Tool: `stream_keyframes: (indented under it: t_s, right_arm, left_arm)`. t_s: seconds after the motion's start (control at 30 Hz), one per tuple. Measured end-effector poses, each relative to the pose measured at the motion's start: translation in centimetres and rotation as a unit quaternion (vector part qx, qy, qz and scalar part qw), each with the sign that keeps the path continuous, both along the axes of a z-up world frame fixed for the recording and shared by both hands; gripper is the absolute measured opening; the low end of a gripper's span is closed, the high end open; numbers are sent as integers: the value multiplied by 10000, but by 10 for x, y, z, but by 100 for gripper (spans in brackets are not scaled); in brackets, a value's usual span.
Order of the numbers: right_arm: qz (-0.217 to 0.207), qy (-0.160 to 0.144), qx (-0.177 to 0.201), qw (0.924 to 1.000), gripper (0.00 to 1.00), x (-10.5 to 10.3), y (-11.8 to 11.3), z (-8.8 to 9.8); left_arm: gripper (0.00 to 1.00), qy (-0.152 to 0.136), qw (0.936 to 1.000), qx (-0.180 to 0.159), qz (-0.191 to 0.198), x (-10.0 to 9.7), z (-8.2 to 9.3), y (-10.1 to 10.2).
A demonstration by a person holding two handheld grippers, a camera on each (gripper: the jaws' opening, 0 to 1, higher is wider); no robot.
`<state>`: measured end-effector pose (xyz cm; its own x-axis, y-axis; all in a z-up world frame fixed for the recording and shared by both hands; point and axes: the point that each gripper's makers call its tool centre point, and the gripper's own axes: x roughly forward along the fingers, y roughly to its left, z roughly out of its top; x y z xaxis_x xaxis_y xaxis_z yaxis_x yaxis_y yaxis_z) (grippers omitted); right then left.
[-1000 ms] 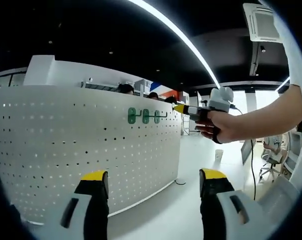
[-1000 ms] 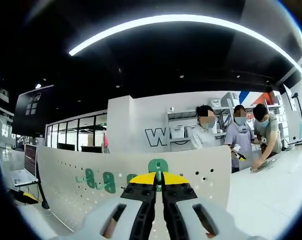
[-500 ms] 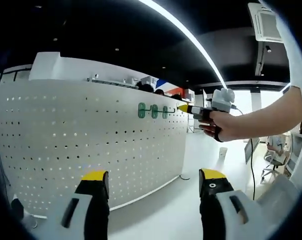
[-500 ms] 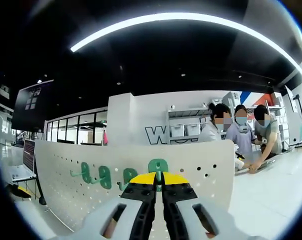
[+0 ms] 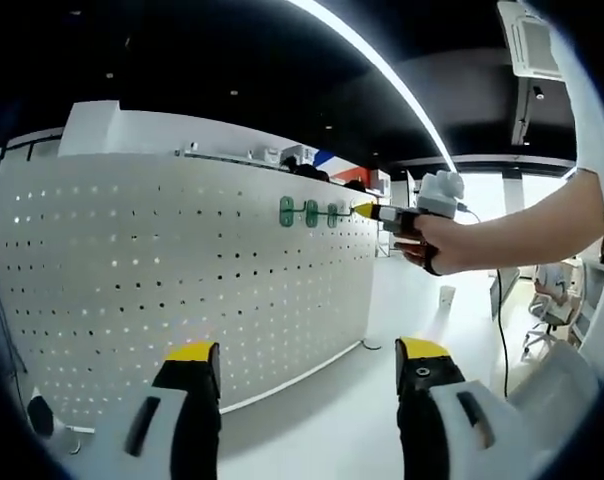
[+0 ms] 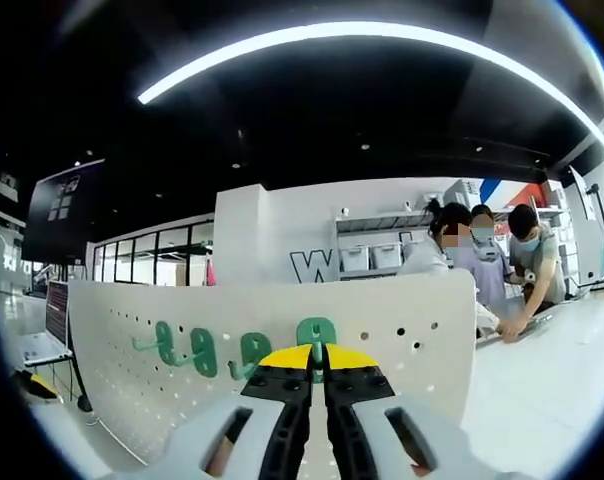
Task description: Insert the hook assembly into the mounting plate slot until the hook locks in place.
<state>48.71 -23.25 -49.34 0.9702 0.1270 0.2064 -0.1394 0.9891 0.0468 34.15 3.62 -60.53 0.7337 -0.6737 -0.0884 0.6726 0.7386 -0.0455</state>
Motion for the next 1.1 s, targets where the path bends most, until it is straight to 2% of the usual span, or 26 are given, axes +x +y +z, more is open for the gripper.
stream_keyframes:
  t_s: [0.07, 0.37, 0.67, 1.1]
  right_arm:
    - [-15, 46, -1, 10000, 1, 2, -1, -2]
    - [-11, 35, 7, 10000, 1, 5, 0, -5]
    - [-90, 29, 62, 9999, 1, 9, -6, -5]
    - [-210, 47, 36, 9998, 1, 13, -3, -10]
  left_arm:
    - [73, 71, 10000, 5, 17, 0, -2, 1]
    - [71, 45, 10000, 15, -19, -1, 1, -3]
    - [70, 97, 9999, 22, 28, -1, -1, 3]
    - [69, 143, 9998, 0, 100, -1, -3, 9]
